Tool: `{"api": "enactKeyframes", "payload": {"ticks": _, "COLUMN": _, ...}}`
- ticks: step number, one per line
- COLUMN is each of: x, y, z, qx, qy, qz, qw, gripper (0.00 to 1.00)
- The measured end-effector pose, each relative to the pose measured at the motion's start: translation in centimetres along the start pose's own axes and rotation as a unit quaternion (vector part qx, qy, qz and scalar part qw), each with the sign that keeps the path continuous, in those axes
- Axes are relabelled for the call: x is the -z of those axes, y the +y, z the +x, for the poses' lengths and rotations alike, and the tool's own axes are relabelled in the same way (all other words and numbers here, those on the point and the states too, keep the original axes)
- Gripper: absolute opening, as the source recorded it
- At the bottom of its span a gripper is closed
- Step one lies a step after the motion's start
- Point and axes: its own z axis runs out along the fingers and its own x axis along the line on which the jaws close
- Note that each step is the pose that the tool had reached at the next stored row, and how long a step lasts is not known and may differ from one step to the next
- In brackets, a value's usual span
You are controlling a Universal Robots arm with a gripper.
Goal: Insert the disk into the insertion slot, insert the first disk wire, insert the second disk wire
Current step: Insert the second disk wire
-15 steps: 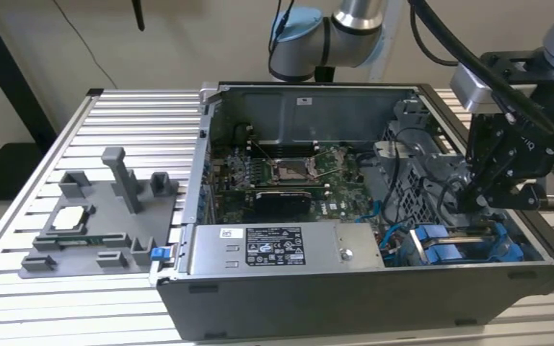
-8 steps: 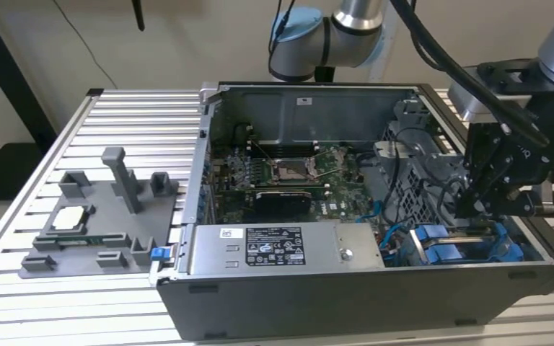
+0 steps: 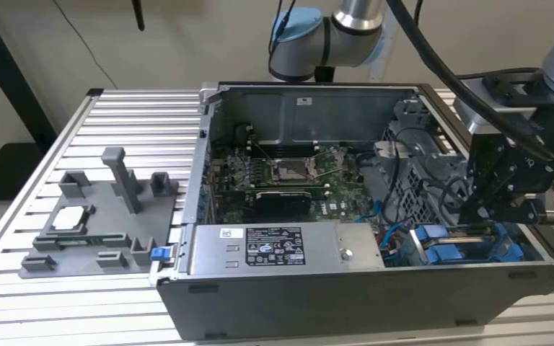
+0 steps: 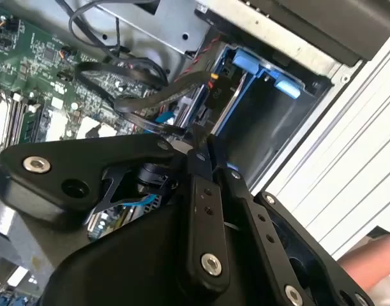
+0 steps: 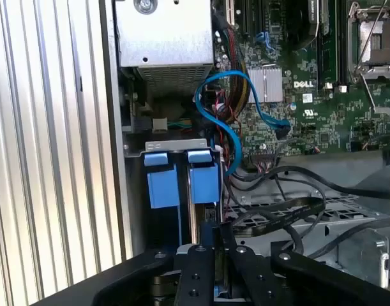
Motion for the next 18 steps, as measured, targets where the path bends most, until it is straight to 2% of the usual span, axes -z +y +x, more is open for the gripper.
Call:
{"api": "enactKeyframes", "payload": {"ticks": 3, "x": -0.11, "y": -0.46, "z": -0.03, "qx": 0.001, "qy": -0.0005, "qz": -0.0001, "qw": 1.0, "gripper": 0.0}}
{"api": "enactKeyframes", "payload": {"ticks": 8, "x": -0.15, "y": -0.5, "z": -0.03, "qx": 0.002, "qy": -0.0007, "qz": 0.0, "qw": 1.0, "gripper": 0.0}}
{"api": "enactKeyframes", "payload": {"ticks": 14, "x": -0.67, "y": -0.5, "z": 0.01, "qx": 0.003, "qy": -0.0015, "qz": 0.0092, "qw": 1.0, "gripper": 0.0}}
{"api": "enactKeyframes", "payload": {"ticks": 18, "x": -0.99, "y": -0.48, "z": -0.06, "qx": 0.003, "qy": -0.0016, "qz": 0.0099, "qw": 0.9999, "gripper": 0.0}}
